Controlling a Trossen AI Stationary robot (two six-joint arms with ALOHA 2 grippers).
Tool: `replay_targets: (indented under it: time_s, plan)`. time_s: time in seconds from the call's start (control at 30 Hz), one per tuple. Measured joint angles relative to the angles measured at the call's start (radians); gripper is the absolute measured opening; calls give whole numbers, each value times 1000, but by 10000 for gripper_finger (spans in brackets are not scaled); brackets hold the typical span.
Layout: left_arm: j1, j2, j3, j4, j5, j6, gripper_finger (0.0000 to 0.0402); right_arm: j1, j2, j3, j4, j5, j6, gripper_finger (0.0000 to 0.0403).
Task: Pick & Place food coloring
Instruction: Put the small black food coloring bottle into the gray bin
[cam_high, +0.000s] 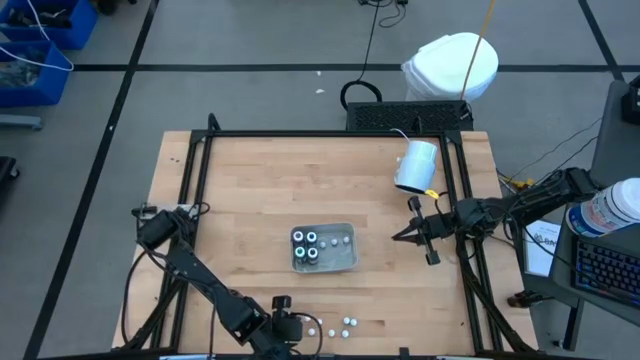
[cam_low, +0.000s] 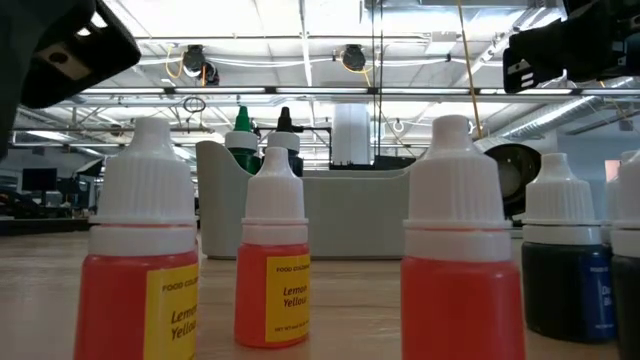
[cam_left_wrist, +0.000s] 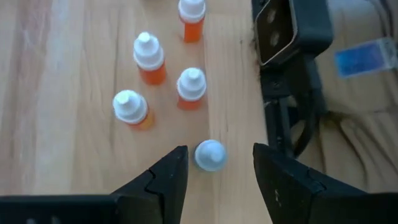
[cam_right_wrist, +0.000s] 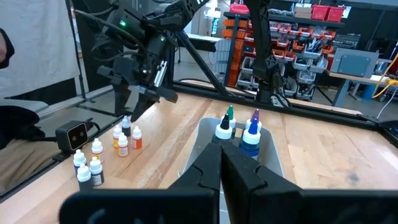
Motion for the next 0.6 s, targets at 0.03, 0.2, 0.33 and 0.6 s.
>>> replay_targets:
  time_s: [0.03, 0.2, 0.33, 0.6]
  plan:
    - [1, 4, 0, 9, 5, -7, 186, 0, 0, 0, 0, 0, 0, 0]
    - [3, 15, 0, 5, 11, 1, 186, 0, 5, 0, -3, 0, -1, 0]
    - [9, 15, 0, 2, 10, 6, 186, 0, 5, 0, 0, 0, -5, 0]
    - [11, 15, 0, 1, 2, 7, 186, 0, 5, 0, 0, 0, -1, 0]
